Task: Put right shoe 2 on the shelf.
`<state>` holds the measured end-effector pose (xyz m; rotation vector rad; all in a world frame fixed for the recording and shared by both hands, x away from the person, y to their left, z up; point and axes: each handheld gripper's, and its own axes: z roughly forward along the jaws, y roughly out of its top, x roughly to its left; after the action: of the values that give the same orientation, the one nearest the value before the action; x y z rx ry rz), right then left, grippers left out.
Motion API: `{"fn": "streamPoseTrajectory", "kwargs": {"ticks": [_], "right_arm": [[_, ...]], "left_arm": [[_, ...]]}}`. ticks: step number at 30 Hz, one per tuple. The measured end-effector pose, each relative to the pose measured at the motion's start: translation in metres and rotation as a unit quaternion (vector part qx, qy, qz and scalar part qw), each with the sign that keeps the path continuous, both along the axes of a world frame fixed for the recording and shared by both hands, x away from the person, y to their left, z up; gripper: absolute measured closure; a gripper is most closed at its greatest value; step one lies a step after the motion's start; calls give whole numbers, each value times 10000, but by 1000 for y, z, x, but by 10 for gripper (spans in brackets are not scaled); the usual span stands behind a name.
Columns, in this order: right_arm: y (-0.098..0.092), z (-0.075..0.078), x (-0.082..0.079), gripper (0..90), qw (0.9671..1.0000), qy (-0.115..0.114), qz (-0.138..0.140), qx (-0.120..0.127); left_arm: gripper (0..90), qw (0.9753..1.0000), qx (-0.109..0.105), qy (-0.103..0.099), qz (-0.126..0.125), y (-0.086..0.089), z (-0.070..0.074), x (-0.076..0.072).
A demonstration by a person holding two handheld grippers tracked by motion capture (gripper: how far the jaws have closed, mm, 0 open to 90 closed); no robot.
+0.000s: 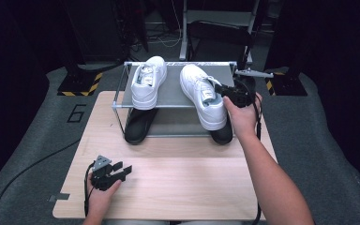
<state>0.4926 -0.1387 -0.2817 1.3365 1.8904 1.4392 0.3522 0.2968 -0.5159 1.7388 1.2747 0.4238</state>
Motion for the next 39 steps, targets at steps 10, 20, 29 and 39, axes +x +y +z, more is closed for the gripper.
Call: {"fn": "streamPoseTrajectory", "kwargs": {"ticks": [10,20,29,39], "right_arm": [[16,1,47,821,9991,130,-391,-70],[19,-10,81,817,9966,343,-731,138],[15,-12,81,657,9984,187,-527,122],[9,4,39,465,9983,-345,-479,4]], "left_arm": [[491,9999,87,38,-124,3,-1,3],[491,10000,25,68,-9,5,-3,2],[491,10000,38,77,-37,3,-4,1],[489,10000,-11,73,38,5,-3,1]]}}
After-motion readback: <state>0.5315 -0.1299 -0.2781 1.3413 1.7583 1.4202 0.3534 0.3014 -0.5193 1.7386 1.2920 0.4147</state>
